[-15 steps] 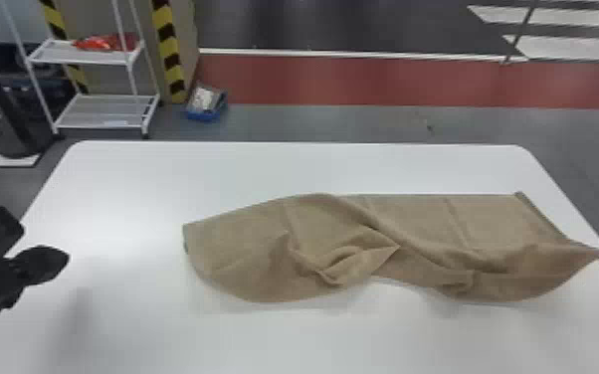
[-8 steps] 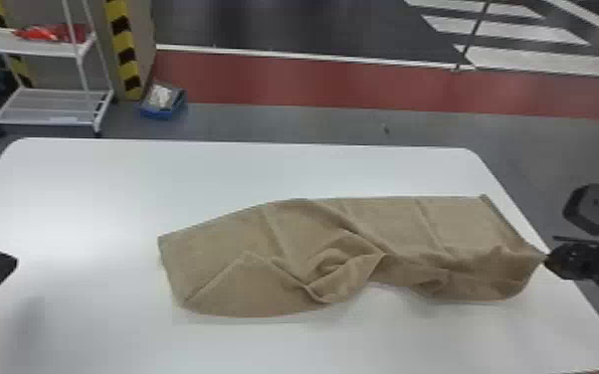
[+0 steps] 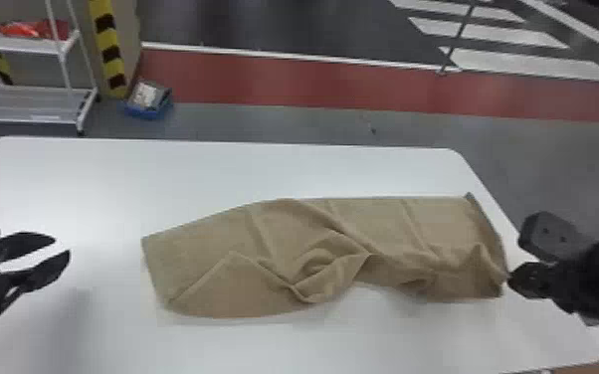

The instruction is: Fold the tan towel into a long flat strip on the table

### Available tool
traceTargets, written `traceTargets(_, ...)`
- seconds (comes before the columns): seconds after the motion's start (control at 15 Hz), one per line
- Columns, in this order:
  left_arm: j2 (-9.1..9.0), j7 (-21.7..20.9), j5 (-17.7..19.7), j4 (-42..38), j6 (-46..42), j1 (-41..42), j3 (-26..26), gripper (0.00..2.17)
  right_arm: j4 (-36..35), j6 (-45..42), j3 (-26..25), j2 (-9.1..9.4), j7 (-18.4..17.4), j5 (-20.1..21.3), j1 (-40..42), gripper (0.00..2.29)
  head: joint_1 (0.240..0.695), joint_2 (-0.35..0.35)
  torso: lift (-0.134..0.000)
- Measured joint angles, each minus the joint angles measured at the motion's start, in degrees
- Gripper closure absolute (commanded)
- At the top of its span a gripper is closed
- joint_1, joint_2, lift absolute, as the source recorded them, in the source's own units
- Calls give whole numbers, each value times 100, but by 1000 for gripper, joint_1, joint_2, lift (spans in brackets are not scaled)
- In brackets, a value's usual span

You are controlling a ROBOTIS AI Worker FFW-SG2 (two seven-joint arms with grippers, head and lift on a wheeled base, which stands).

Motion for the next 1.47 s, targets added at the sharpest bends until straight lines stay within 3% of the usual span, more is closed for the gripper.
traceTargets(0.2,-63,-43,104,-84,-486,69,-183,525,-30,-304,-74,111,0,-34,188,1423,695,-270,-123)
traceTargets(0.4,-75,-427,177,-301,-635,165,-393,525,-15,-458,-38,192,0,-76,221,1423,695,-318,-123)
traceTargets(0.6,-102,-604,68,-378,45,-63,-1019,532,15,-508,198,208,0,4,142,1423,695,-345,-123)
traceTargets(0.87,-99,-1070,-306,-107,1269,-995,-1894,535,287,-515,627,194,0,175,-146,1423,695,-350,-123)
traceTargets(1.07,-117,-1282,-364,77,2331,-1411,-2197,535,634,-628,970,165,0,282,-456,1423,695,-348,-123)
traceTargets(1.47,-358,-1374,-354,585,3144,-2129,-2797,535,748,-707,1155,160,0,389,-514,1423,695,-350,-123)
